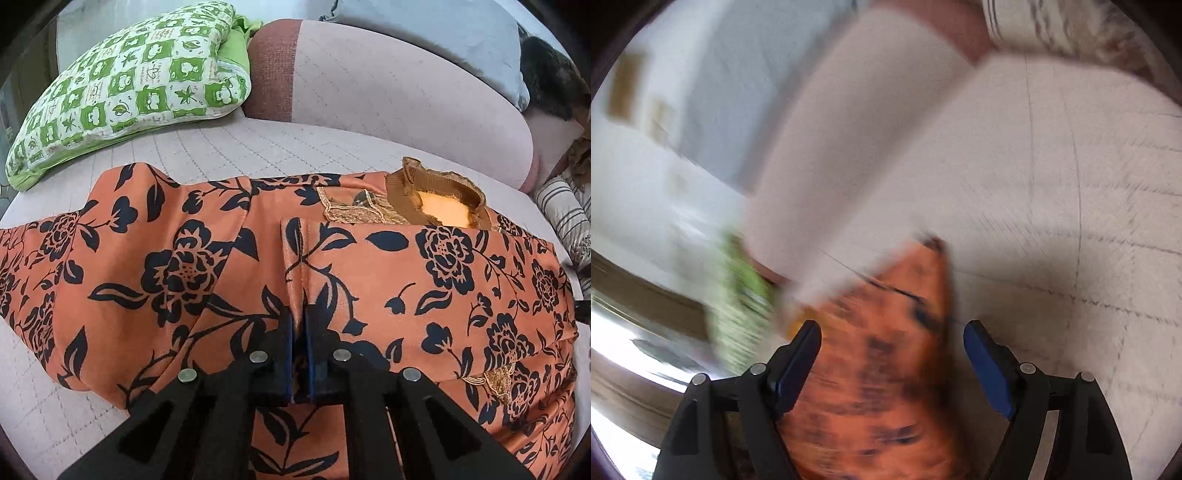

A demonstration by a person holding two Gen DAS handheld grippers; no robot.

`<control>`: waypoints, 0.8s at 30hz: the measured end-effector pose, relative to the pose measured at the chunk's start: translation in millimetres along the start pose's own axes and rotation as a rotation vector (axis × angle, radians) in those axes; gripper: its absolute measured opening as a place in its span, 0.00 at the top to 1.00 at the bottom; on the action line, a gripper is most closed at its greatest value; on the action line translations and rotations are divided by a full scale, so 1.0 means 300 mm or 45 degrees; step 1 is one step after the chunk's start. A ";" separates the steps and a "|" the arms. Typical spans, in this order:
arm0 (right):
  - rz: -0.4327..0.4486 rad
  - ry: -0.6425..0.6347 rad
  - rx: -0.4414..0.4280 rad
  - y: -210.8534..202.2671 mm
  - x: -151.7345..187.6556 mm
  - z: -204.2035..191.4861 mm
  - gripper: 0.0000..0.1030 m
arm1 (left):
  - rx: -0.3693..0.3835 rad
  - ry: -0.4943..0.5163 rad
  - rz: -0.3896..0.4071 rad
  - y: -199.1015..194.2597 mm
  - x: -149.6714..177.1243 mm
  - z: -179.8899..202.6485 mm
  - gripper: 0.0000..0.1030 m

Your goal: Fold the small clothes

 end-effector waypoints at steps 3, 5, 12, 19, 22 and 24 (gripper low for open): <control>0.184 -0.012 -0.003 -0.132 0.026 -0.040 0.38 | -0.009 0.008 0.010 -0.005 0.009 -0.012 0.94; 0.290 -0.028 -0.224 -0.234 0.070 -0.093 0.37 | -0.010 0.005 0.014 0.014 -0.015 0.004 0.94; 0.088 0.330 -0.333 -0.054 0.075 0.130 0.37 | 0.012 -0.013 -0.011 0.010 -0.012 -0.001 0.93; 0.188 0.027 -0.582 -0.223 0.112 -0.095 0.24 | -0.019 0.017 0.000 0.017 -0.015 0.008 0.92; -0.018 0.096 -0.314 -0.038 0.099 -0.030 0.22 | 0.012 -0.005 -0.027 0.019 -0.021 -0.001 0.90; 0.075 0.252 -0.347 -0.067 0.113 0.051 0.50 | 0.032 -0.017 -0.042 0.016 -0.025 -0.011 0.88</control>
Point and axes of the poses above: each gripper's, at about its wrist camera, not at the fingertips, and y roughly the way its jaws point, z to its right, x to its underside, the point moved 5 cm from there along y, roughly the way its jaws point, and after that the axes turned 15 degrees about -z, right-handed, at the moved point
